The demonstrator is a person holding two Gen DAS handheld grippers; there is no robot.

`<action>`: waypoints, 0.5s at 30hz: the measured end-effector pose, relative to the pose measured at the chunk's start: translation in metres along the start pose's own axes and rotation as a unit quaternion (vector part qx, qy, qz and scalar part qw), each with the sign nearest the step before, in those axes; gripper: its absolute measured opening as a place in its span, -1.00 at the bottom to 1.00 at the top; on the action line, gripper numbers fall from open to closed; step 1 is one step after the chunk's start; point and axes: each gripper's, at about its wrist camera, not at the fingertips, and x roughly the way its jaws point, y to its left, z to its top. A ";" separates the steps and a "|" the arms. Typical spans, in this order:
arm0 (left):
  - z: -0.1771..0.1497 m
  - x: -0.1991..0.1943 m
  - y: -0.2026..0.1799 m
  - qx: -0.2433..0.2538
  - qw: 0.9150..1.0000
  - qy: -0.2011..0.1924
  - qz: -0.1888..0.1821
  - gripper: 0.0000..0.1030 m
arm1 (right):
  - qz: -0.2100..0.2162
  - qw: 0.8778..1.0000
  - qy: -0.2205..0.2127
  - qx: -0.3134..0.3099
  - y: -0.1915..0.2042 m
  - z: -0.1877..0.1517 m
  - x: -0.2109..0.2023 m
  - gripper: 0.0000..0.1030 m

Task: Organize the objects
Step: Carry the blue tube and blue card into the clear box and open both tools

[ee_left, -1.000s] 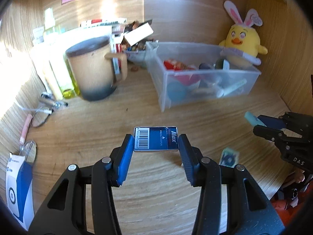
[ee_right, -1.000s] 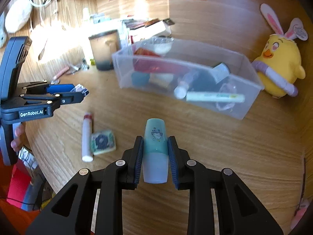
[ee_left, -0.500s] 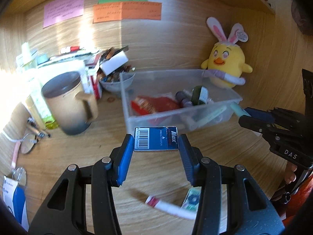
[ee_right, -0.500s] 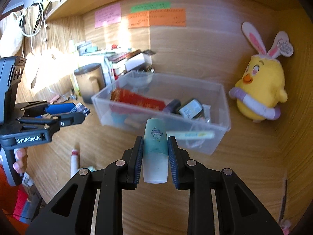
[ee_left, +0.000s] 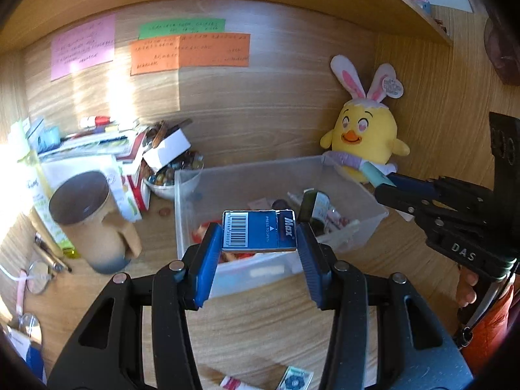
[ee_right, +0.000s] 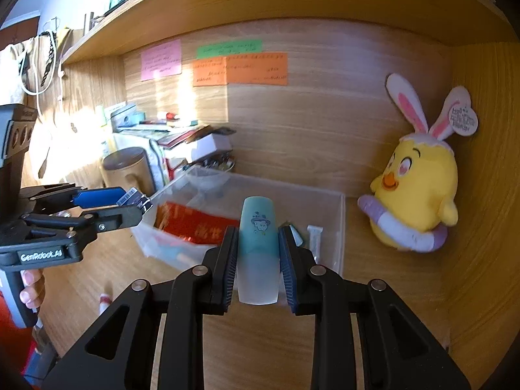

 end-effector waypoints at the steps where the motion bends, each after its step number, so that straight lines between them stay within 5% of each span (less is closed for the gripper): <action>1: 0.003 0.002 -0.001 0.003 1.000 -0.001 0.003 -0.09 | 0.001 1.000 0.000 0.001 -0.002 0.004 0.002 -0.56; 15: 0.020 0.052 0.004 -0.003 0.999 0.037 0.002 -0.09 | -0.015 0.999 0.029 -0.010 -0.016 0.020 0.041 -0.56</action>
